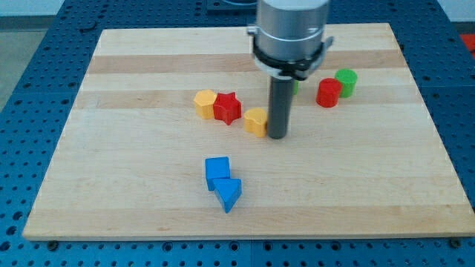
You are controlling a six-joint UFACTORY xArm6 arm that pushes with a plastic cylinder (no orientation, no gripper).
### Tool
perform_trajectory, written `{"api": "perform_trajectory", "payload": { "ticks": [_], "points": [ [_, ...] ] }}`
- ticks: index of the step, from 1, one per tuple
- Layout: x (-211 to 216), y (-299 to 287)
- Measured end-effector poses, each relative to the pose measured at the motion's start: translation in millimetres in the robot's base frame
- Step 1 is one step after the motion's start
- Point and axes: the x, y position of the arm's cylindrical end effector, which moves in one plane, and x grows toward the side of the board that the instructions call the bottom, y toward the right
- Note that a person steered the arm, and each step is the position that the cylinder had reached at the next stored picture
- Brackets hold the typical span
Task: Point your arm towards green circle
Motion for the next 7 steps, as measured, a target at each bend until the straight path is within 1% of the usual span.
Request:
{"api": "perform_trajectory", "payload": {
  "ticks": [1, 3, 4, 5, 7],
  "points": [
    [-5.9, -21.6],
    [-7.5, -19.2],
    [4.5, -14.6],
    [5.9, -23.4],
    [4.8, -64.4]
  ]
}}
